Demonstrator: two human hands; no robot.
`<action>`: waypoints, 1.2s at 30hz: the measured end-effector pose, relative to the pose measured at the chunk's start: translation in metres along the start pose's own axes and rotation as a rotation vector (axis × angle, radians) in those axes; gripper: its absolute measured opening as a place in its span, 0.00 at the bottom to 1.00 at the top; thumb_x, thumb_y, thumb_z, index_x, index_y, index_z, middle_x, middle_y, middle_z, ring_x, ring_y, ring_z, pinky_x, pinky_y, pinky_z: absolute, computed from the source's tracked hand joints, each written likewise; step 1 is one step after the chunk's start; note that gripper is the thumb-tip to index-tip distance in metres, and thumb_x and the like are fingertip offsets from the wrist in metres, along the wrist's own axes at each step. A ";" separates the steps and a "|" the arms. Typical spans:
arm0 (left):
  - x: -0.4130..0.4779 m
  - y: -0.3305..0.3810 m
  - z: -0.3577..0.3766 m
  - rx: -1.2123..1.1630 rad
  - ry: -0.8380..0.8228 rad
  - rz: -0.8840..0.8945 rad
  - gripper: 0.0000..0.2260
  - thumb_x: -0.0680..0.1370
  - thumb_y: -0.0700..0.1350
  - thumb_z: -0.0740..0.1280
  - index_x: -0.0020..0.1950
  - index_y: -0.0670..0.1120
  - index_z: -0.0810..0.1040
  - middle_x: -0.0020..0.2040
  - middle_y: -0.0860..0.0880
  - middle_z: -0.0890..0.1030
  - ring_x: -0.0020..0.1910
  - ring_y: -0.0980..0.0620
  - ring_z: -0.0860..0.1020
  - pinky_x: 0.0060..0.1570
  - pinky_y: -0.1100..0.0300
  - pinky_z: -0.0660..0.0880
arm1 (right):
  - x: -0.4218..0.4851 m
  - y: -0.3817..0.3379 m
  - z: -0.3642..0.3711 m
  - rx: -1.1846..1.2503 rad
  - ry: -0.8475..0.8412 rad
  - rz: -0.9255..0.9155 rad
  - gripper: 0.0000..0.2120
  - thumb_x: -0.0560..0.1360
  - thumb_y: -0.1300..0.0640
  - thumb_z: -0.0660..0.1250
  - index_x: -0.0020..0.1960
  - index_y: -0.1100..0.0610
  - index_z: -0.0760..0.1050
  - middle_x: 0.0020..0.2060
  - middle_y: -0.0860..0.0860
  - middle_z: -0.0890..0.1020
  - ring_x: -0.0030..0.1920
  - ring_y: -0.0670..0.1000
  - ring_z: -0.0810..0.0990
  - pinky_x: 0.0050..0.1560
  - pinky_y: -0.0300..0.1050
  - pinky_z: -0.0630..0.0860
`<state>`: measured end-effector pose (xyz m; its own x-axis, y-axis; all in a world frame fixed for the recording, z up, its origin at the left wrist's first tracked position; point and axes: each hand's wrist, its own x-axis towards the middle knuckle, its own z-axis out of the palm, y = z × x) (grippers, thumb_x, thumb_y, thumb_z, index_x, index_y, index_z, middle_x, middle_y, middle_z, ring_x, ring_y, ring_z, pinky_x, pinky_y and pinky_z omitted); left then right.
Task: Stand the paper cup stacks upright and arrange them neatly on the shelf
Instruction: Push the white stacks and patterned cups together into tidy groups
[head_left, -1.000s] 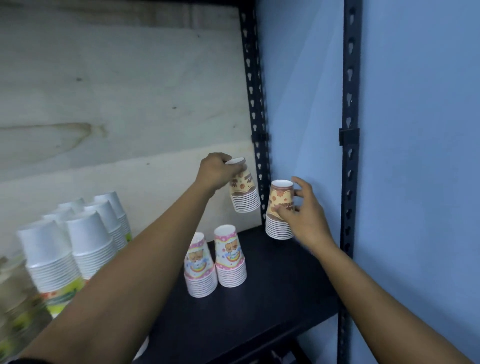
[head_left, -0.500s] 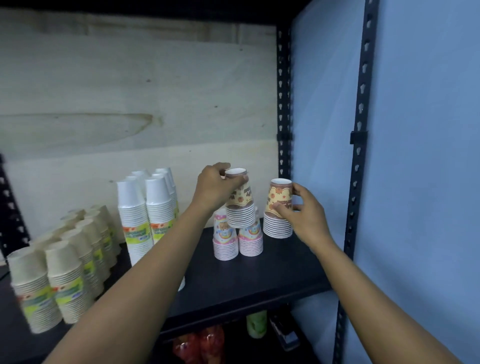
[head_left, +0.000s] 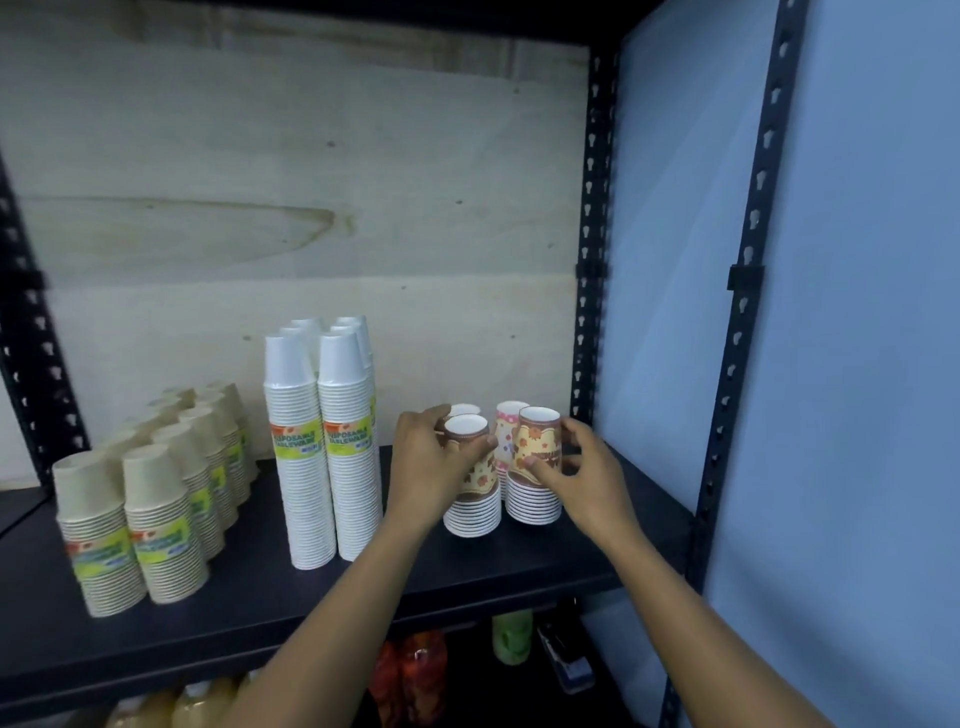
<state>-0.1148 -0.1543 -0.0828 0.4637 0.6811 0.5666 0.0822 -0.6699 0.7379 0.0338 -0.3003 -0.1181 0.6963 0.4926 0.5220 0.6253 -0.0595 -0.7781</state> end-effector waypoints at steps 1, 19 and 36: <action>-0.003 -0.003 0.002 -0.001 0.001 0.008 0.27 0.67 0.57 0.80 0.65 0.53 0.82 0.57 0.51 0.78 0.53 0.56 0.79 0.56 0.57 0.79 | -0.002 0.002 0.002 -0.006 -0.004 -0.003 0.33 0.70 0.46 0.79 0.71 0.44 0.71 0.62 0.43 0.78 0.55 0.41 0.80 0.52 0.37 0.79; -0.054 -0.067 0.014 -0.076 -0.167 -0.117 0.41 0.69 0.50 0.81 0.78 0.55 0.65 0.63 0.53 0.71 0.59 0.63 0.76 0.58 0.71 0.73 | -0.028 0.046 0.009 0.099 -0.195 0.123 0.33 0.74 0.52 0.75 0.74 0.39 0.64 0.67 0.37 0.74 0.67 0.38 0.74 0.66 0.44 0.76; -0.058 -0.080 0.019 0.042 -0.170 -0.093 0.36 0.69 0.50 0.80 0.73 0.52 0.69 0.62 0.53 0.75 0.57 0.59 0.77 0.61 0.58 0.77 | -0.033 0.047 0.015 0.086 -0.162 0.119 0.31 0.74 0.58 0.76 0.73 0.46 0.69 0.62 0.39 0.78 0.59 0.28 0.75 0.57 0.28 0.76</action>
<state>-0.1318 -0.1462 -0.1818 0.5946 0.6830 0.4242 0.1664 -0.6207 0.7662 0.0353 -0.3063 -0.1770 0.6934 0.6200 0.3672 0.5048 -0.0543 -0.8615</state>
